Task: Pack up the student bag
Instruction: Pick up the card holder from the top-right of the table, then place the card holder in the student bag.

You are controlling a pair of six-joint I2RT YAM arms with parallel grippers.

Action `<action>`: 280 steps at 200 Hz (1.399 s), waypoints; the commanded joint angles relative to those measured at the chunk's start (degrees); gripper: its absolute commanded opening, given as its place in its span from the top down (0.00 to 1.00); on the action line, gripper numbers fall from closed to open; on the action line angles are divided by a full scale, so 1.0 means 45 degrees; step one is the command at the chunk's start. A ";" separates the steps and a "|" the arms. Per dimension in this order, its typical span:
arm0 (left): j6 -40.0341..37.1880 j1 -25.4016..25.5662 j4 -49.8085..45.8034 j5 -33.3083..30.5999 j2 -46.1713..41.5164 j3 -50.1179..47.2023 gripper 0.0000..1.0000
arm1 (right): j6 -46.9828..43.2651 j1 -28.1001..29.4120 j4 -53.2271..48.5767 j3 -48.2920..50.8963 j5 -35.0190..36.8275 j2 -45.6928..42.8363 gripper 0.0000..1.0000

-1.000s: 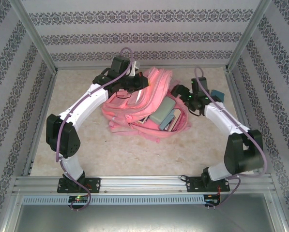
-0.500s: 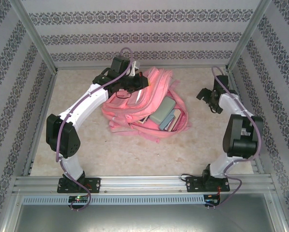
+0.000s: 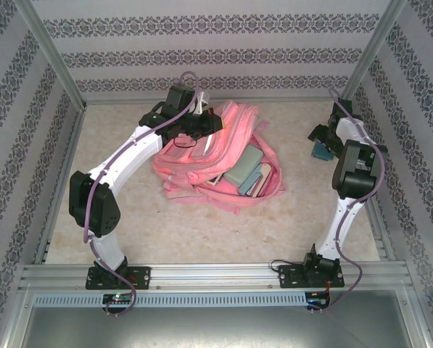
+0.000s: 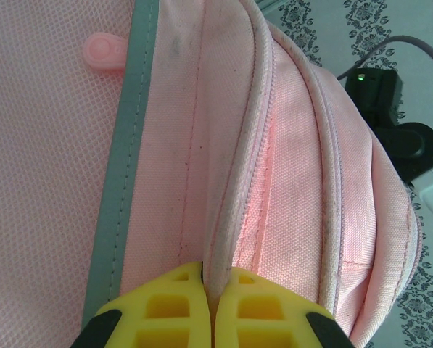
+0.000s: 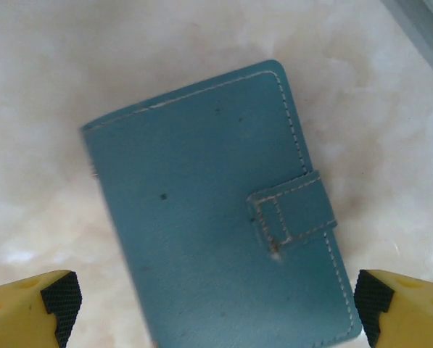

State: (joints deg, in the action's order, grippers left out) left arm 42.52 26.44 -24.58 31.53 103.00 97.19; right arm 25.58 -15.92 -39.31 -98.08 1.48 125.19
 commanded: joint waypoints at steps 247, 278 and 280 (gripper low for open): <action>-0.0153 -0.0464 0.0970 -0.0028 -0.0531 0.0375 1.00 | -0.0280 0.4024 -0.0307 0.6112 -0.0505 -0.7575 0.63; 0.0059 -0.0638 0.1066 0.0139 -0.0467 0.0488 1.00 | -0.0122 0.6105 0.0260 0.7177 -0.0656 -0.8801 0.64; 0.0086 -0.0640 0.1082 0.0127 -0.0457 0.0492 1.00 | -0.0120 0.6255 0.0289 0.7209 -0.0634 -0.8826 0.63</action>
State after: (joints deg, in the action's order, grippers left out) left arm 42.50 25.74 -24.58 32.21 103.00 97.19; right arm 24.01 6.72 -40.73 -68.18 -0.64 88.62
